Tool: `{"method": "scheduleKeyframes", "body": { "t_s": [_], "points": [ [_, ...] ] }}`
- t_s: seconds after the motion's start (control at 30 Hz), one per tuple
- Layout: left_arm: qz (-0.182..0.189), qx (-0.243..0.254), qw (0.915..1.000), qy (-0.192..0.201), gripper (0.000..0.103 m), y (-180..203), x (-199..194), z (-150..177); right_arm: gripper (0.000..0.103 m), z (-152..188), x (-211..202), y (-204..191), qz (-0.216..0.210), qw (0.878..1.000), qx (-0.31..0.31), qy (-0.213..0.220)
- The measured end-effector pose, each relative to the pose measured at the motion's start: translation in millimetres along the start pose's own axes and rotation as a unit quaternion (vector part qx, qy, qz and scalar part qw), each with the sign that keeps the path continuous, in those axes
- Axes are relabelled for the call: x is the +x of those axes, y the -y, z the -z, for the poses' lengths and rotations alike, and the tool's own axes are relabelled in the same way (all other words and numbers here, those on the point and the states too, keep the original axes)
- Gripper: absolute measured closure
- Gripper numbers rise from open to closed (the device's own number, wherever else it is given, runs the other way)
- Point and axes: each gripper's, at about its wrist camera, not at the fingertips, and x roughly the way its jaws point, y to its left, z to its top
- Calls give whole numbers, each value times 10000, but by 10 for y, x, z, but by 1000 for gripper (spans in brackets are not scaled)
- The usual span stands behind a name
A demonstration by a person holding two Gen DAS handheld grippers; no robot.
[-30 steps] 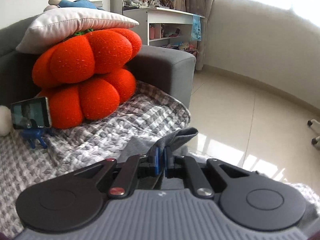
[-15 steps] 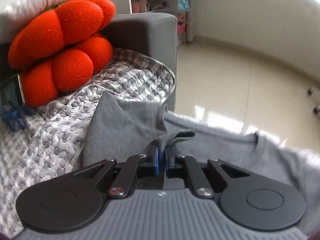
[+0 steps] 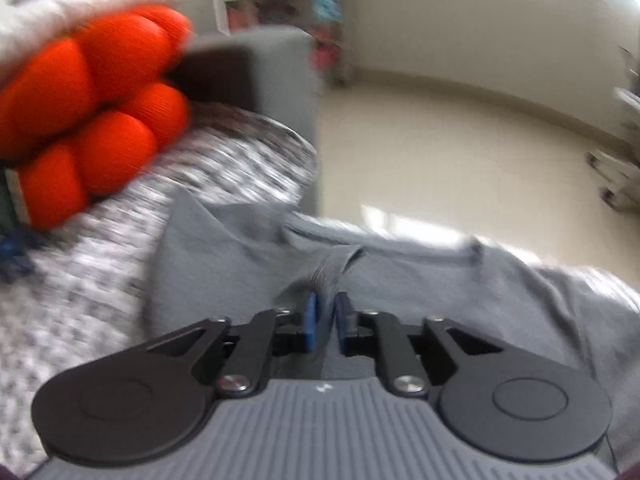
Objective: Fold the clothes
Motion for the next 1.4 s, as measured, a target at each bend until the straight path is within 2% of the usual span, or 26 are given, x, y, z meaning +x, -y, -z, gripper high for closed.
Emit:
{"method": "scheduleKeyframes", "body": {
  "t_s": [0.07, 0.1, 0.17, 0.27, 0.33, 0.4, 0.5, 0.6, 0.77, 0.9, 0.93, 1.0, 1.07, 1.17, 1.3, 1.4],
  "points": [
    [15, -126, 9999, 34, 48, -93, -65, -19, 81, 79, -111, 13, 50, 9999, 129, 59],
    [20, -196, 9998, 62, 48, -144, -103, -30, 73, 120, -206, 5, -31, 9996, 261, 110],
    [78, -361, 9993, 105, 48, -256, -184, -53, 65, 217, -430, -10, -253, 9979, 584, 139],
    [214, -762, 9968, 146, 48, -488, -324, -108, 65, 430, -782, -126, -800, 9939, 755, -58],
    [134, -1087, 9938, 202, 48, -649, -404, -164, 65, 642, -1030, -369, -1277, 9901, 461, -345],
    [105, -1370, 9902, 242, 48, -776, -468, -215, 65, 886, -1306, -643, -1829, 9809, 217, -621],
    [144, -1589, 9866, 351, 48, -881, -579, -257, 65, 1304, -1685, -941, -2566, 9607, 341, -1001],
    [157, -1709, 9839, 492, 48, -937, -698, -298, 65, 1684, -1896, -1168, -2930, 9458, 630, -1249],
    [204, -1667, 9839, 618, 48, -972, -858, -304, 65, 2053, -1926, -1481, -2931, 9386, 982, -1531],
    [229, -1710, 9831, 608, 48, -1028, -868, -254, 65, 2130, -1964, -1652, -2460, 9529, 843, -1562],
    [232, -1739, 9827, 602, 48, -1050, -861, -244, 68, 2152, -1970, -1688, -2362, 9554, 798, -1580],
    [236, -1800, 9816, 589, 48, -1087, -845, -240, 93, 2217, -1954, -1731, -2352, 9551, 774, -1629],
    [248, -1820, 9813, 584, 48, -1100, -841, -246, 97, 2250, -1970, -1749, -2204, 9611, 703, -1508],
    [261, -1759, 9822, 611, 48, -1095, -853, -262, 97, 2235, -2160, -1686, -2475, 9588, 808, -1135],
    [273, -1713, 9830, 606, 48, -1093, -834, -279, 97, 2223, -2534, -1472, -2963, 9472, 1038, -654],
    [302, -1673, 9838, 571, 48, -1062, -787, -304, 97, 2316, -2711, -1167, -3044, 9406, 1421, -499]
  ]
}}
